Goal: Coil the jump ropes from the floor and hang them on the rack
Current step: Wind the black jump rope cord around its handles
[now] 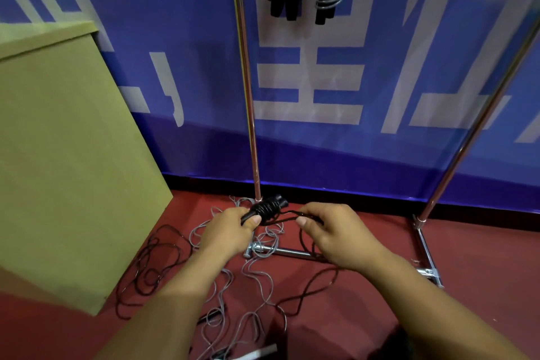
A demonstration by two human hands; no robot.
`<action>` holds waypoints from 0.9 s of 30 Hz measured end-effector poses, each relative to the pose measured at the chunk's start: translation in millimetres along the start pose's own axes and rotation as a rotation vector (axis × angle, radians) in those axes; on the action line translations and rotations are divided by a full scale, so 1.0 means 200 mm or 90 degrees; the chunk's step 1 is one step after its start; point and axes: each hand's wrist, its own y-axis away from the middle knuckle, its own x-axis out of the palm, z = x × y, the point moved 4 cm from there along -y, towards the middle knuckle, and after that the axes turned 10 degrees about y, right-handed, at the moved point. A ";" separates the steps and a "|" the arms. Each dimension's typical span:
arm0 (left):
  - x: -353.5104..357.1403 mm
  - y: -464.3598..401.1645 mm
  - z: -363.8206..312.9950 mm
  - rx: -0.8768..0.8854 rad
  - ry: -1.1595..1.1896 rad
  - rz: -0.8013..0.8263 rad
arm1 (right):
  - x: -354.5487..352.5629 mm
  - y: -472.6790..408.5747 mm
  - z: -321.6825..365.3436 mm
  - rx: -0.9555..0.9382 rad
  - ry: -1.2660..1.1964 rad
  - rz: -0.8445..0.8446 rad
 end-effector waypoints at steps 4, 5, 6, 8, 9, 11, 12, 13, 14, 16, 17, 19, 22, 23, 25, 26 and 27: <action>0.08 0.05 -0.07 0.085 -0.064 0.184 | -0.05 0.00 -0.04 -0.014 0.181 -0.048; 0.11 0.07 -0.09 0.114 -0.071 0.243 | -0.06 0.00 -0.05 -0.012 0.212 -0.070; 0.12 0.10 -0.11 0.144 -0.075 0.295 | -0.07 0.00 -0.06 -0.011 0.237 -0.092; 0.15 0.16 -0.18 0.202 -0.087 0.364 | -0.10 0.00 -0.08 0.025 0.259 -0.100; 0.14 0.19 -0.20 0.222 -0.083 0.380 | -0.10 -0.01 -0.10 0.058 0.256 -0.089; 0.14 0.24 -0.25 0.247 -0.044 0.415 | -0.11 -0.02 -0.15 0.143 0.235 -0.061; 0.13 0.26 -0.26 0.254 -0.020 0.438 | -0.11 -0.03 -0.18 0.182 0.221 -0.049; 0.13 0.27 -0.26 0.257 0.013 0.470 | -0.11 -0.03 -0.22 0.216 0.208 -0.037; 0.12 0.29 -0.26 0.260 0.058 0.505 | -0.10 -0.03 -0.24 0.244 0.192 -0.020; 0.10 0.31 -0.27 0.275 0.141 0.550 | -0.09 -0.04 -0.28 0.272 0.130 0.006; 0.08 0.32 -0.28 0.285 0.177 0.560 | -0.09 -0.04 -0.28 0.275 0.086 0.013; 0.05 0.33 -0.30 0.292 0.259 0.577 | -0.08 -0.05 -0.29 0.272 -0.009 0.018; 0.01 0.35 -0.33 0.300 0.411 0.592 | -0.05 -0.07 -0.28 0.254 -0.146 -0.011; 0.00 0.35 -0.34 0.301 0.461 0.585 | -0.04 -0.08 -0.28 0.246 -0.185 -0.021; -0.01 0.33 -0.34 0.297 0.549 0.544 | -0.02 -0.09 -0.27 0.234 -0.229 -0.032; -0.02 0.32 -0.33 0.287 0.589 0.509 | -0.01 -0.09 -0.27 0.231 -0.224 -0.034; -0.03 0.31 -0.33 0.269 0.632 0.465 | 0.00 -0.09 -0.26 0.229 -0.207 -0.032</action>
